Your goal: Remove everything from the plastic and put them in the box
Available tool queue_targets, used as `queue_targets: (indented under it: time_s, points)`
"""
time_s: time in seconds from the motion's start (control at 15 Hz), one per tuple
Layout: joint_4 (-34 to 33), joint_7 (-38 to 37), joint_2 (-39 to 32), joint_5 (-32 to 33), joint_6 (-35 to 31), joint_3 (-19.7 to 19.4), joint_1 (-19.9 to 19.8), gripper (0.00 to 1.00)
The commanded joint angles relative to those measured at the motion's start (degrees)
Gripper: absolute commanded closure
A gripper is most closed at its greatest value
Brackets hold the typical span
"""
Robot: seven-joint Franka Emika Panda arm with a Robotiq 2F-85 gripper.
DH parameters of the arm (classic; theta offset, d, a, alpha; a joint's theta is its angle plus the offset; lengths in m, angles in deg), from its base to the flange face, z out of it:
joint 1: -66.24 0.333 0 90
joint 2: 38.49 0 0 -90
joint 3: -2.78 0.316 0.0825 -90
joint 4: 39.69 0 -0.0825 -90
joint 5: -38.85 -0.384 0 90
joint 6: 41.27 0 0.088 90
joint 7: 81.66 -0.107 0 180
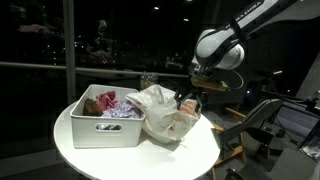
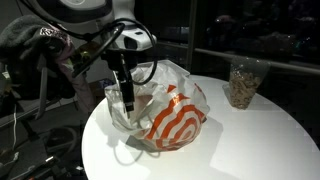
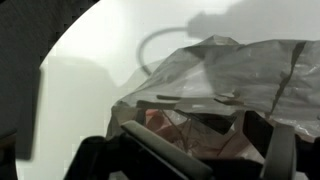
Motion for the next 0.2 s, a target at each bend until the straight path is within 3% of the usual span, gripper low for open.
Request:
queue_targets:
  time_s: [0.0, 0.13]
  points:
    - [0.10, 0.25, 1.40, -0.34, 0.76, 0.66, -0.47, 0.00]
    - [-0.06, 0.15, 0.02, -0.16, 0.19, 0.61, -0.60, 0.00]
